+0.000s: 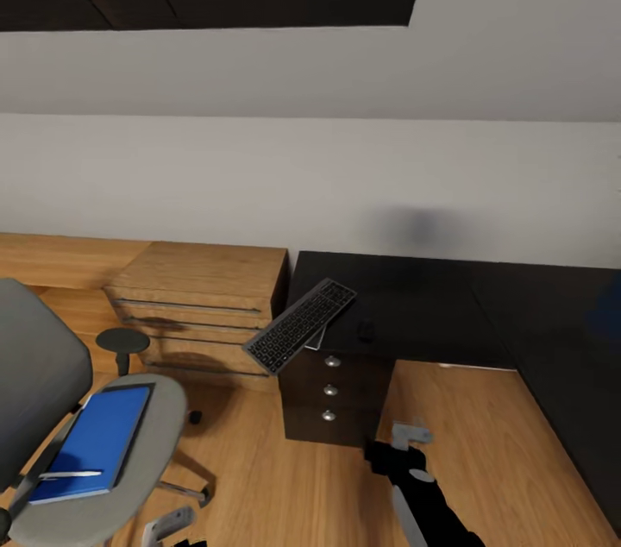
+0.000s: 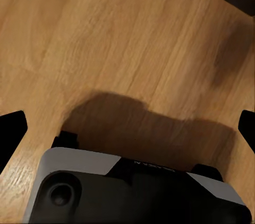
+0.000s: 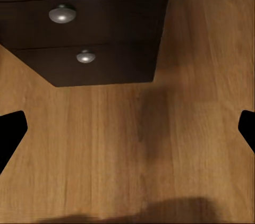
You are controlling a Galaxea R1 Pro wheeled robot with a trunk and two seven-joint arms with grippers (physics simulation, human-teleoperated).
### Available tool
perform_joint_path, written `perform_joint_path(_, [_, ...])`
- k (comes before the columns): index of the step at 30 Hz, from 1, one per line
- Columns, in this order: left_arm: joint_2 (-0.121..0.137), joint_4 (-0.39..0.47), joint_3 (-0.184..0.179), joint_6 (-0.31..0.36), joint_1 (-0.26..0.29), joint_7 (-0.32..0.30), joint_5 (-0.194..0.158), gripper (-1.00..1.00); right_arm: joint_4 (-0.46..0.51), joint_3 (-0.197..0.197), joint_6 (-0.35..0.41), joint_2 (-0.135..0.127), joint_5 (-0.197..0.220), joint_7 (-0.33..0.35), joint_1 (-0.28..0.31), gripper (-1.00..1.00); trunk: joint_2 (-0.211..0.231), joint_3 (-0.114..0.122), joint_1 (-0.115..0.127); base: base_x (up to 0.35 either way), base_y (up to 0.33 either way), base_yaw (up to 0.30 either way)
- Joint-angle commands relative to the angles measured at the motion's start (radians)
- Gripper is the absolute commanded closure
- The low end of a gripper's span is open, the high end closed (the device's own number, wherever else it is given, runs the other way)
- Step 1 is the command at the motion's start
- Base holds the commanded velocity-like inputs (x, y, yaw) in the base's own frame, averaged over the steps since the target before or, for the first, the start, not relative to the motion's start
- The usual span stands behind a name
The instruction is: In the bedroom, organize the workspace by keeping the computer under the desk, ensuring the monitor is on the desk, placing the keyboard on the desk next to the monitor, placing the mouse on the desk next to the keyboard, moving the folder from the swivel chair onto the desk next to the mouse, stacking the notebook on top of the folder with the pen on top of the notebook, and positioning the swivel chair next to the desk.
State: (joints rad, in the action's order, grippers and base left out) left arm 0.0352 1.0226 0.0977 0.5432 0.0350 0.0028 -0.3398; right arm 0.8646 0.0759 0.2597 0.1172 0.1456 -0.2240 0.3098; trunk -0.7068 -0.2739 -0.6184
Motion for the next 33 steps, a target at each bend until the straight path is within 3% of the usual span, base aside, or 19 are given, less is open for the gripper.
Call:
perform_joint_path(1, [0.000,-0.017,-0.005,-0.008,0.000,0.000,-0.002,-1.00,-0.023,0.004,-0.023,-0.001,0.006,-0.009,-0.005,-1.00,-0.001,0.000,0.000,0.000,0.000,-0.190])
perform_joint_path(9, [0.000,-0.095,-0.061,-0.138,0.000,0.000,0.005,-1.00,-0.157,0.015,-0.191,0.002,-0.050,-0.010,-0.014,-1.00,-0.001,0.010,0.000,-0.032,-0.033,-0.193])
perform_joint_path(22, [0.001,-0.142,-0.074,-0.171,0.000,0.003,0.003,-1.00,-0.325,0.051,-0.327,0.003,-0.069,-0.009,-0.015,-1.00,-0.001,0.025,0.000,-0.220,-0.212,-0.194])
perform_joint_path(26, [0.002,-0.187,-0.073,-0.178,0.000,0.004,0.002,-1.00,-0.425,0.075,-0.421,0.003,-0.079,-0.009,-0.015,-1.00,-0.001,0.030,0.000,-0.257,-0.237,-0.176])
perform_joint_path(27, [0.003,-0.231,-0.072,-0.208,0.000,0.005,0.003,-1.00,-0.485,0.096,-0.494,0.004,-0.091,-0.009,-0.015,-1.00,-0.001,0.031,0.000,-0.262,-0.228,-0.161])
perform_joint_path(29, [0.004,-0.284,-0.072,-0.271,0.000,0.005,0.003,-1.00,-0.548,0.116,-0.567,0.004,-0.101,-0.009,-0.015,-1.00,-0.001,0.034,0.000,-0.264,-0.223,-0.133])
perform_joint_path(33, [0.004,-0.393,-0.073,-0.399,0.000,0.005,0.003,-1.00,-0.626,0.132,-0.664,0.004,-0.108,-0.009,-0.015,-1.00,-0.001,0.038,0.000,-0.269,-0.214,-0.061])
